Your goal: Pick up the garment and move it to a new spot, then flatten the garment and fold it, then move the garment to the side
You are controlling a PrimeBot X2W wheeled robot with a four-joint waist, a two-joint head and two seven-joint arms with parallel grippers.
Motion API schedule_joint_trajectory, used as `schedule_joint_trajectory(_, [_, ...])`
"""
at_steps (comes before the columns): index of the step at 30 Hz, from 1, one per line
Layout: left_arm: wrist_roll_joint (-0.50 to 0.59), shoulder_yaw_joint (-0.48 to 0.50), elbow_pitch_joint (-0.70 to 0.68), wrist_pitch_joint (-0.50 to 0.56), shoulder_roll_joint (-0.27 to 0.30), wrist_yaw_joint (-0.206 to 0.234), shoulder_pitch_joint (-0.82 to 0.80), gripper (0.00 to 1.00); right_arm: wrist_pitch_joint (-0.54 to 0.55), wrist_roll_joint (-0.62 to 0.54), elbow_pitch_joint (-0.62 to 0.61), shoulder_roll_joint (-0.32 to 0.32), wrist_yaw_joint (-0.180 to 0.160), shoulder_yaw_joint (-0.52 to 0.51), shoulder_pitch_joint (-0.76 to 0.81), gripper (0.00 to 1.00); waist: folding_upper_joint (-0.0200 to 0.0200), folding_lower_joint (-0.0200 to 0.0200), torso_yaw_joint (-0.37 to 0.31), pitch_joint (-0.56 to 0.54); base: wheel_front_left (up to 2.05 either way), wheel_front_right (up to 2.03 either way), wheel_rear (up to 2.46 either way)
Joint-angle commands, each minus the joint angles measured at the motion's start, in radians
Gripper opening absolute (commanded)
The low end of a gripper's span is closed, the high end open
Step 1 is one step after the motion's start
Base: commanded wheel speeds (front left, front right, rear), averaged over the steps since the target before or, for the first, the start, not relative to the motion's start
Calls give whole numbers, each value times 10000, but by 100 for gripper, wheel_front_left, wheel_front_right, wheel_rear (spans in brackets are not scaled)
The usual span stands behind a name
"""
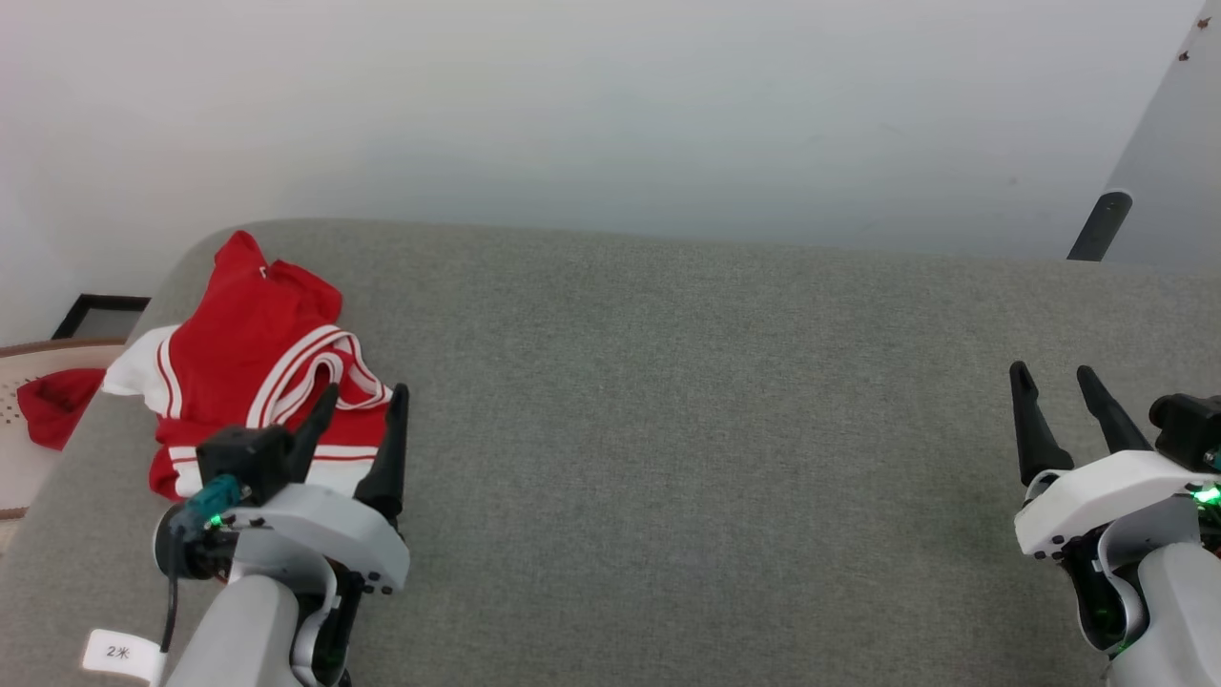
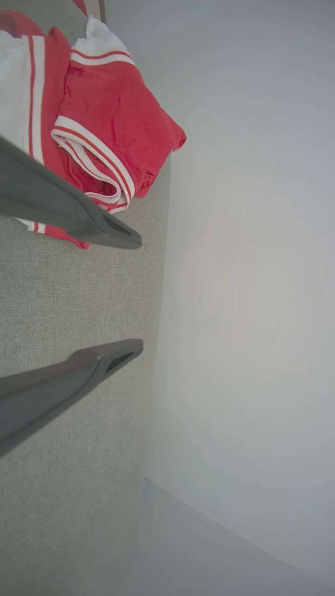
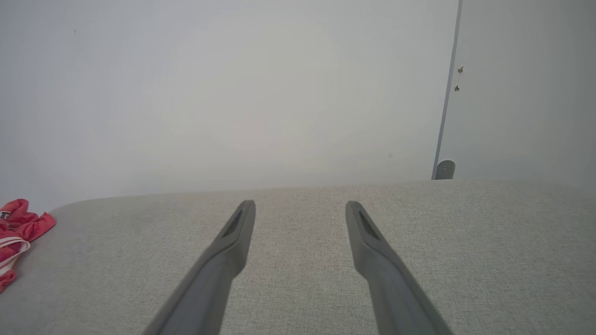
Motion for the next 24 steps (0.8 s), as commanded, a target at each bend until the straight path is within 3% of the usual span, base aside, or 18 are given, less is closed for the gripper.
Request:
schedule_joint_trajectory(1, [291,-37,23,-95,76,-59,-237,100,-97,-251,-102,-6,5,-92,-12,100,-1,0,-6,4,0,0,0])
schedule_joint_trajectory(24, [1798,80,668,-562,-27,-248,-473,100,-417,-1388,-133,-68,6,-281,-39,100,-1,0,135,2,0,0,0])
